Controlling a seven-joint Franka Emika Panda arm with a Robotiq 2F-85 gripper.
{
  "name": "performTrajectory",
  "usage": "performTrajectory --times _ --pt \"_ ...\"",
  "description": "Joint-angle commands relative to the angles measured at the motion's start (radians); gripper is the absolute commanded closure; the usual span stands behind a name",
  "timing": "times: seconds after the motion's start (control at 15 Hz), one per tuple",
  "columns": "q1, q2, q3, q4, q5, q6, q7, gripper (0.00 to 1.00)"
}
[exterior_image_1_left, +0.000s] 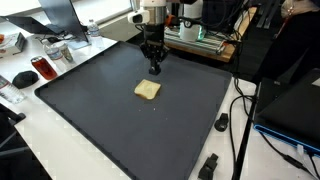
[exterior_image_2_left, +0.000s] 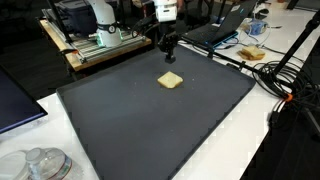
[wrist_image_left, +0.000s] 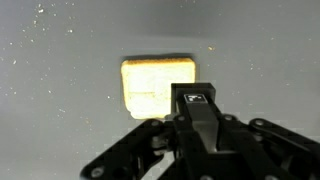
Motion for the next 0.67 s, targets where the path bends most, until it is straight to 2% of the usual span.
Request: performTrajectory --times 0.0,0.27,0.6 --pt "-0.081 0.012 0.089 0.118 -0.024 -0.161 0.023 0.94" --pt "-0.135 0.080 0.126 0.220 -0.009 -0.223 0.001 0.94" --pt "-0.169 0.179 0.140 0.275 -0.013 -0.186 0.000 0.94"
